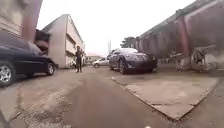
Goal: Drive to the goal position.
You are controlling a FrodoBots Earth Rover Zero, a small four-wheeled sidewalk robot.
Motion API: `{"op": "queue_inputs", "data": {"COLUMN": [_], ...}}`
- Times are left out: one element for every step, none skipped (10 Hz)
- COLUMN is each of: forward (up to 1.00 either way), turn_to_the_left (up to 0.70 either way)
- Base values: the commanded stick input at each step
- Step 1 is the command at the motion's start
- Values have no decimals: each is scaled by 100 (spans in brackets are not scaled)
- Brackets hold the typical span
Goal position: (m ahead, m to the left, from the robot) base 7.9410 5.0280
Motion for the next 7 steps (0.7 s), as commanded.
{"op": "queue_inputs", "data": {"forward": [70, 70, 70, 70, 70, 70, 70], "turn_to_the_left": [30, 20, 10, 1, 0, 2, 12]}}
